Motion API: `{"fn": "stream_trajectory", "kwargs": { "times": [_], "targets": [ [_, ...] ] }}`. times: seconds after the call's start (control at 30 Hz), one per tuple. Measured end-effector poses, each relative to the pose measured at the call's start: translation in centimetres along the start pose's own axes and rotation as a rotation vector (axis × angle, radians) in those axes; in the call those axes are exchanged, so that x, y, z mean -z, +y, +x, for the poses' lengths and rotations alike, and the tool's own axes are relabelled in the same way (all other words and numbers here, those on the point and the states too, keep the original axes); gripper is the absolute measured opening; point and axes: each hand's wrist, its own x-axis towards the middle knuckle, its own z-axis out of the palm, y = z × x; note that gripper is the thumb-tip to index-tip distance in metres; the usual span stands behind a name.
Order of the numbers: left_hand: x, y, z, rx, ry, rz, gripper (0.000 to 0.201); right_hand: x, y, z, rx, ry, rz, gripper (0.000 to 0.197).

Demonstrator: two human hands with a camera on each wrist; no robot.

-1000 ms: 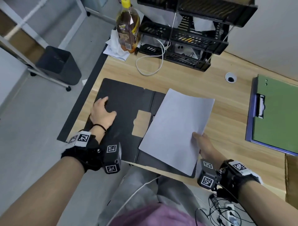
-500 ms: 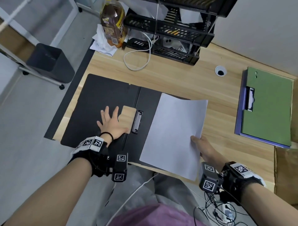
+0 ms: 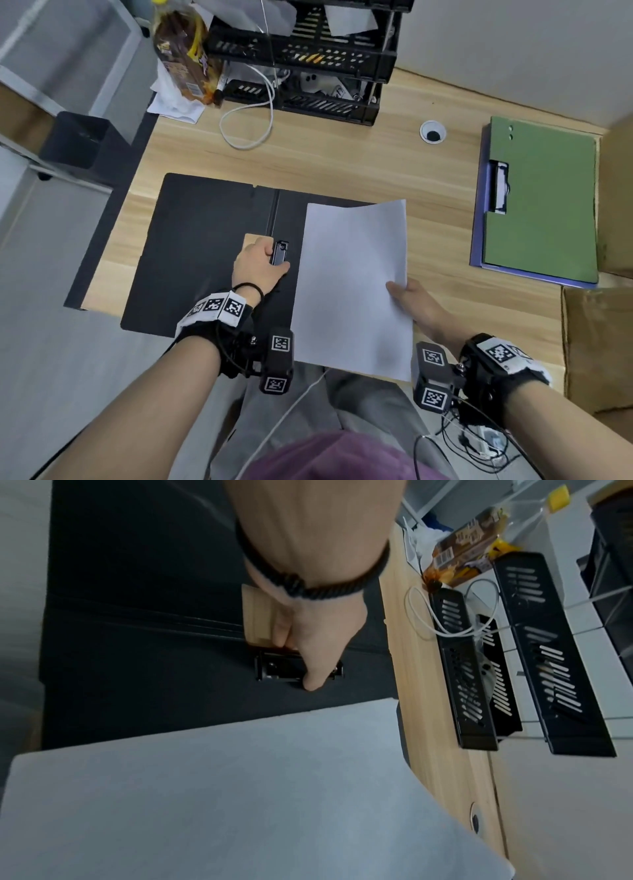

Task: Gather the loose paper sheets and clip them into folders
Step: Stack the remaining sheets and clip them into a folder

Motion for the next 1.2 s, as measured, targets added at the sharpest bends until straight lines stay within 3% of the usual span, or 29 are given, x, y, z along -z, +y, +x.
{"fn": "stream_trajectory", "kwargs": {
  "times": [0.17,0.4,0.53,0.8,1.2],
  "targets": [
    [-0.8,3.2,-1.0,-0.031,-0.027,0.061,0.037,1.3,0.5,-0.1,0.051,0.004,-0.037,0.031],
    [-0.2,4.9,-0.8,-0.062,-0.251,0.106,0.023,2.8,1.3,0.1,0.089,0.023,-0.2,0.038],
    [0.1,5.0,-0.6,-0.043,-0.305,0.125,0.024,3.0,1.3,-0.1,0.116,0.031,-0.196,0.036],
    [-0.1,4.9,-0.8,-0.04,-0.308,0.099,0.023,2.9,0.7,-0.2,0.223,0.049,-0.212,0.034],
    [0.4,4.3,-0.5,-0.04,-0.351,0.047,0.02,1.5,-0.3,-0.2,0.26,0.118,-0.251,0.022]
  ]
}}
